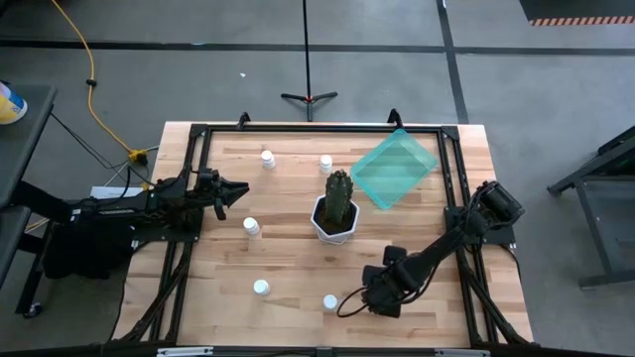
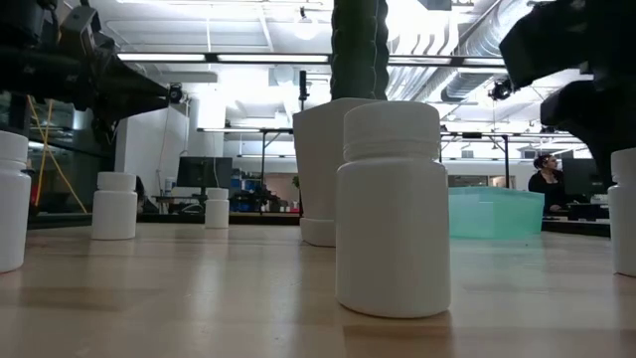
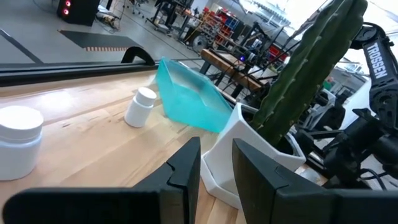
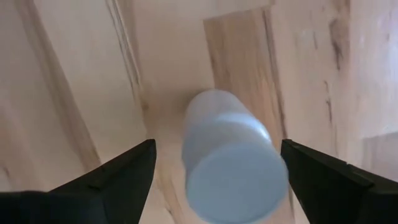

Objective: Pick and place pill bottles into a basket
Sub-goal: Put the white medicine bottle into the blue bin

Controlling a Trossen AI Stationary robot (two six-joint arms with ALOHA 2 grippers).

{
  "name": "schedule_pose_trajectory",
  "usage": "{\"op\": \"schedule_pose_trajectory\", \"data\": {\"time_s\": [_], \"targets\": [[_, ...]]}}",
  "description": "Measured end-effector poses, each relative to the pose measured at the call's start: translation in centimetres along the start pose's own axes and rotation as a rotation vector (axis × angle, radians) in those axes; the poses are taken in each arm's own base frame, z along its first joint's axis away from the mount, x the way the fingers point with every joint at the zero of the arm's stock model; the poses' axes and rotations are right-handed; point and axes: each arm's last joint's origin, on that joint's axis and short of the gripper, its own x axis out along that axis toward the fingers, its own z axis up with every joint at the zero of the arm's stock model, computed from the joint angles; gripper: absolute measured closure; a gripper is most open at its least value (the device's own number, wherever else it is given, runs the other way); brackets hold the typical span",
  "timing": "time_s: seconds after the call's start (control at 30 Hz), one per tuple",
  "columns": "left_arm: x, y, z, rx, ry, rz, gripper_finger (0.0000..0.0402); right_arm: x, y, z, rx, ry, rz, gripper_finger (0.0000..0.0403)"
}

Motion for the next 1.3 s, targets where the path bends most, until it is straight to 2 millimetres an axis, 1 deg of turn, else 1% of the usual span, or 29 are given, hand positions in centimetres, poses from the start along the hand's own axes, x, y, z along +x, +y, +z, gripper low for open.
{"op": "schedule_pose_trajectory", "data": {"time_s": [0.4, 0.9, 1.1, 1.3], "targets": [[0.00, 0.04, -0.07, 0.002, 0.006, 0.004, 0.0275, 0.00, 0.12, 0.17, 0.002, -0.026, 0.005, 0.0073], [0.00, 0.04, -0.06, 0.002, 0.005, 0.004, 0.0275, -0.01, 0.15, 0.26, 0.004, -0.044, 0.000, 0.0175], [0.00, 0.04, -0.06, 0.001, 0.005, 0.004, 0.0275, 0.00, 0.13, 0.24, -0.016, -0.040, 0.000, 0.0205], [0.00, 0.03, -0.05, 0.001, 0.004, 0.004, 0.0275, -0.01, 0.07, 0.09, -0.017, -0.011, 0.005, 0.0226]]}}
